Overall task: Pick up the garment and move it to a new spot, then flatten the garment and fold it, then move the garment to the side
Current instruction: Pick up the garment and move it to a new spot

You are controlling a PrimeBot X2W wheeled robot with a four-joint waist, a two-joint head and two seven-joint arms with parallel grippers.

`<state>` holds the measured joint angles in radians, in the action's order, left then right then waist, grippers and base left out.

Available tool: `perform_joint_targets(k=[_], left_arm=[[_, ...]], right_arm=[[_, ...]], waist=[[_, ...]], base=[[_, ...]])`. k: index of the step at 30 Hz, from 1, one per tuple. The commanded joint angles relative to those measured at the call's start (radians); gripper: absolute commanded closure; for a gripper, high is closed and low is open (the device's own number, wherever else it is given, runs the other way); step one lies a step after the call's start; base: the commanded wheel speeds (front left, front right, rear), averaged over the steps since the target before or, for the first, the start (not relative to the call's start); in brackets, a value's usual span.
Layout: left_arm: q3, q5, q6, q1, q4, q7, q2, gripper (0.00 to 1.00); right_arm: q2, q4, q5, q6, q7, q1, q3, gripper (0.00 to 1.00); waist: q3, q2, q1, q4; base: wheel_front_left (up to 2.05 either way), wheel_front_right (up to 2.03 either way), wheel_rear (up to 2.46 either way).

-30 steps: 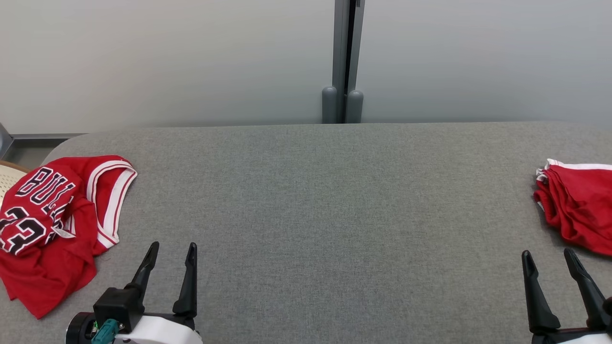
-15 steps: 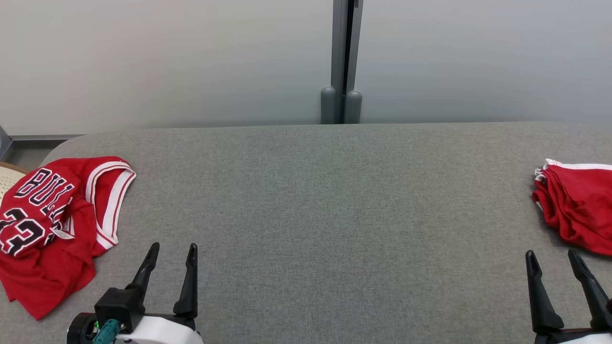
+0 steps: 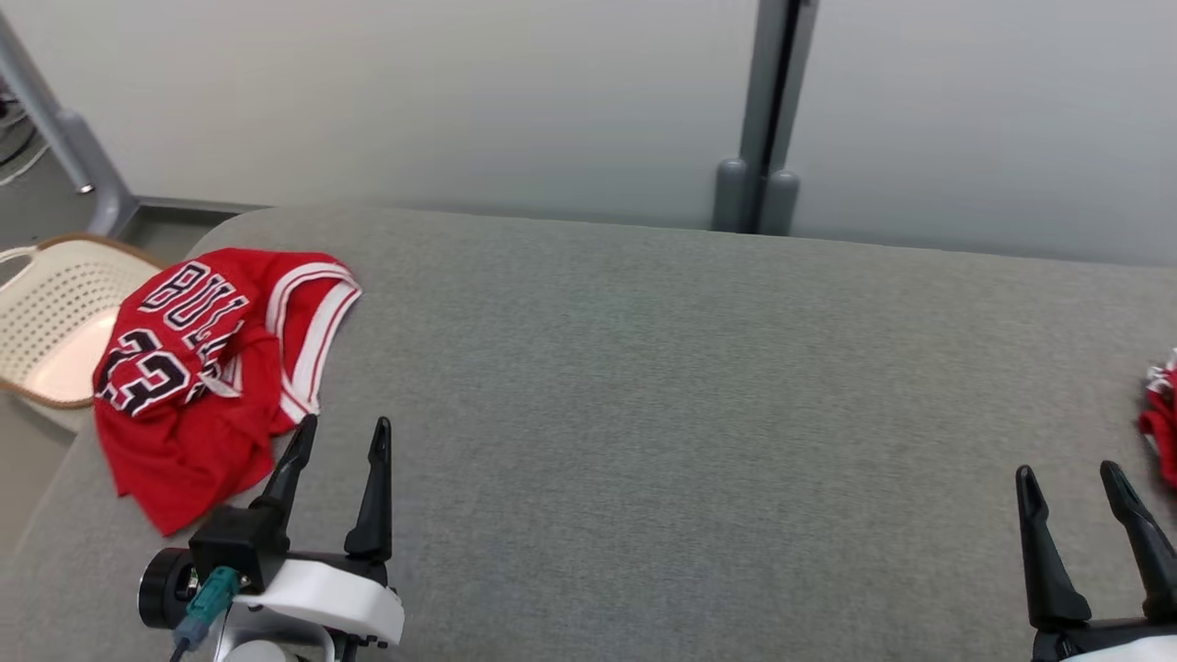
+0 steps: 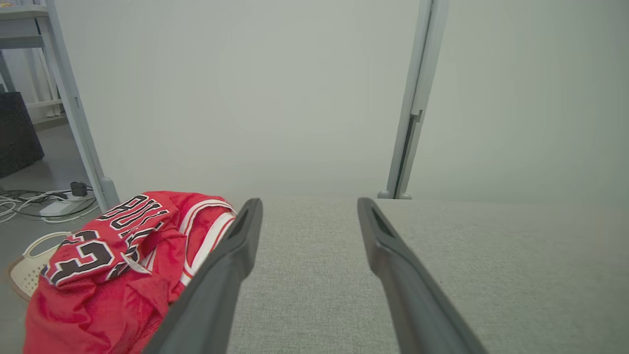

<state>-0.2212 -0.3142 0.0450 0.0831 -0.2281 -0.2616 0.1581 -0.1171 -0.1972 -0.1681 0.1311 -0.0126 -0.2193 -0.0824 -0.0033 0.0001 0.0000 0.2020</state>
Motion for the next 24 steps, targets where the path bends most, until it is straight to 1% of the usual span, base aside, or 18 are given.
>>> perform_joint_targets(k=[1, 7, 12, 18, 24], left_arm=[[0.007, 0.005, 0.001, 0.02, 0.004, -0.005, 0.003, 0.0], [0.033, 0.013, 0.003, 0.031, 0.016, -0.005, 0.007, 0.0], [0.051, 0.016, 0.008, 0.016, 0.027, -0.005, 0.004, 0.0], [0.07, 0.018, -0.003, 0.015, 0.029, -0.005, -0.004, 0.0], [0.08, 0.026, -0.008, 0.022, 0.032, -0.005, -0.024, 0.0]], right_arm=[[-0.003, -0.014, 0.006, -0.001, 0.006, 0.018, 0.006, 0.0], [0.002, -0.034, 0.018, -0.001, 0.022, 0.028, 0.031, 0.0], [-0.004, -0.038, 0.023, -0.001, 0.033, 0.034, 0.043, 0.0], [-0.007, -0.043, 0.02, -0.001, 0.041, 0.042, 0.046, 0.0], [-0.013, -0.053, 0.016, -0.001, 0.049, 0.056, 0.052, 0.0]], waist=[[0.022, -0.0001, 0.0, 0.087], [0.027, -0.0001, 0.0, 0.194], [0.029, -0.0001, 0.0, 0.245], [0.034, -0.0001, 0.0, 0.269], [0.057, -0.0001, 0.0, 0.269]], base=[[0.0, 0.0, 0.0], [0.0, 0.0, 0.0], [0.0, 0.0, 0.0], [0.0, 0.0, 0.0], [0.0, 0.0, 0.0]])
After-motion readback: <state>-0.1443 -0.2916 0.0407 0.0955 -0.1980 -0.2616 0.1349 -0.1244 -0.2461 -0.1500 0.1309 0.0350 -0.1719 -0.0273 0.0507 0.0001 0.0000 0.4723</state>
